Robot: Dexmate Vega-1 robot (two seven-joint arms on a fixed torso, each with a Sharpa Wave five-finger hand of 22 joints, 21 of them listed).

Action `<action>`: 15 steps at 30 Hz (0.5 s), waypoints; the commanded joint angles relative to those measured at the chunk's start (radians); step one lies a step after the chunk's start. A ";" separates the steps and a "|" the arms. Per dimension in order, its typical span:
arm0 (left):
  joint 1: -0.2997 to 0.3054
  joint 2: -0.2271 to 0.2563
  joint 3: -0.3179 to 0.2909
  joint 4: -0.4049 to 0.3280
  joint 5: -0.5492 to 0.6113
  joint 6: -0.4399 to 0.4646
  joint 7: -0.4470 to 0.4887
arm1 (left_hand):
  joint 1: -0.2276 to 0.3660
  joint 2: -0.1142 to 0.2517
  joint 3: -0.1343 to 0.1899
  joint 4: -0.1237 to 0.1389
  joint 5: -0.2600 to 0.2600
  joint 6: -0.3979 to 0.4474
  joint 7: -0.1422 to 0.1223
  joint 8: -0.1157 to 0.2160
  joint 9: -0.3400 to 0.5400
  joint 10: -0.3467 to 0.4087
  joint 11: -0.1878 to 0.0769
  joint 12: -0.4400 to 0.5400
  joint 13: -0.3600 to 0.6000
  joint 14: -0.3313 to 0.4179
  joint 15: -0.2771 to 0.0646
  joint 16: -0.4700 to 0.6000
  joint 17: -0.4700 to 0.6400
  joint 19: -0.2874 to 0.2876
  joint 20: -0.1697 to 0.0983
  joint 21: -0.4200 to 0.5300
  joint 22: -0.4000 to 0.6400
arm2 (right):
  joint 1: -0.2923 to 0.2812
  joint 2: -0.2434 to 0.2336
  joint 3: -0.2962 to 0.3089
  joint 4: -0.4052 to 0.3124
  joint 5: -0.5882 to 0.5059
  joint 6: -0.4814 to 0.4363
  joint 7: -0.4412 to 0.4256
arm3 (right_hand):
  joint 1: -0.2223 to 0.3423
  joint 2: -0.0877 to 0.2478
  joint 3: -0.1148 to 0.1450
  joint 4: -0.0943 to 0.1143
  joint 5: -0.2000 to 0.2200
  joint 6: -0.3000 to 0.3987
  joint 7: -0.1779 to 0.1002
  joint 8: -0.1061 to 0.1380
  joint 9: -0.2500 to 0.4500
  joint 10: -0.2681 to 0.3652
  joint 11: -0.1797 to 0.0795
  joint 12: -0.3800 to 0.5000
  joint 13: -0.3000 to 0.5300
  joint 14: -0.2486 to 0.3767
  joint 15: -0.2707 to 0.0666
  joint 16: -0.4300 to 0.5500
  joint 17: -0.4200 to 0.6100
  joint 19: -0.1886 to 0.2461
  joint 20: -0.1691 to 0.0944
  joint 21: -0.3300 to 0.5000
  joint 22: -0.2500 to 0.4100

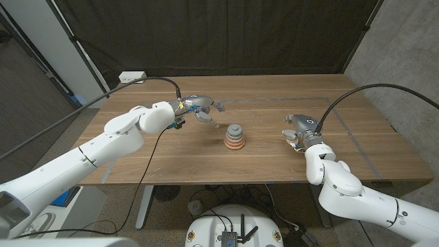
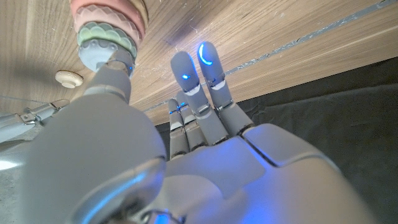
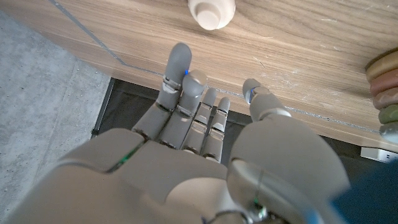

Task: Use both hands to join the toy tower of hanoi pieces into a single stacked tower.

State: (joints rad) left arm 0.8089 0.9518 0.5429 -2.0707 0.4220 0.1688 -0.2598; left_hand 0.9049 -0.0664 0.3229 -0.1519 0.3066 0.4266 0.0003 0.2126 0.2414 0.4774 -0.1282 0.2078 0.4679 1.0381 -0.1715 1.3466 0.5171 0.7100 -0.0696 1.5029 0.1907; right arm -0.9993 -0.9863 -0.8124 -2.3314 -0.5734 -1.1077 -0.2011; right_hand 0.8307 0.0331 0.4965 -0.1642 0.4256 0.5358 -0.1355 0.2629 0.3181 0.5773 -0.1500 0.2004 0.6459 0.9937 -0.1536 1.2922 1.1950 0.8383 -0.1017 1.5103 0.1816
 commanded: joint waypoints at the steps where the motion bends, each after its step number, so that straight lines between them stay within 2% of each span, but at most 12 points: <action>1: 0.096 0.036 -0.060 -0.038 -0.052 0.069 0.084 | 0.007 0.009 0.003 -0.007 0.008 0.015 -0.001 0.004 0.001 0.016 0.003 0.008 0.000 0.012 -0.048 0.010 0.001 0.013 -0.136 0.005 0.000 | 0.005 0.010 0.000 0.007 -0.015 0.013 0.011 | -0.003 -0.002 0.005 0.000 0.006 0.008 0.004 -0.002 0.002 0.003 0.001 -0.001 0.005 0.008 -0.066 0.002 0.007 0.005 -0.110 0.001 0.003; 15: 0.217 0.080 -0.127 -0.106 -0.097 0.169 0.210 | 0.013 0.016 0.007 -0.008 0.010 0.033 -0.004 0.007 -0.003 0.036 -0.001 0.011 -0.005 0.017 -0.048 0.016 0.001 0.019 -0.136 0.007 0.000 | 0.014 0.010 -0.001 0.016 -0.034 0.033 0.038 | -0.003 -0.009 0.004 -0.003 0.005 0.026 0.006 0.006 0.005 0.002 0.001 -0.002 0.005 0.003 -0.066 0.000 0.006 0.004 -0.110 0.000 0.003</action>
State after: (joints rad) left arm 0.9305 0.9980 0.4702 -2.1258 0.3630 0.2624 -0.1475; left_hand 0.9110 -0.0603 0.3272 -0.1562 0.3107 0.4488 -0.0038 0.2127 0.2368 0.5047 -0.1272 0.2156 0.4635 1.0453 -0.1751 1.3575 0.5142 0.7189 -0.0713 1.5029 0.1908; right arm -0.9897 -0.9760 -0.8132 -2.3195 -0.5902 -1.0860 -0.1815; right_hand 0.8307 0.0331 0.4965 -0.1642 0.4256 0.5557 -0.1301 0.2630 0.3180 0.5772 -0.1500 0.2004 0.6459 0.9937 -0.1536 1.2922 1.1988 0.8384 -0.1017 1.5103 0.1817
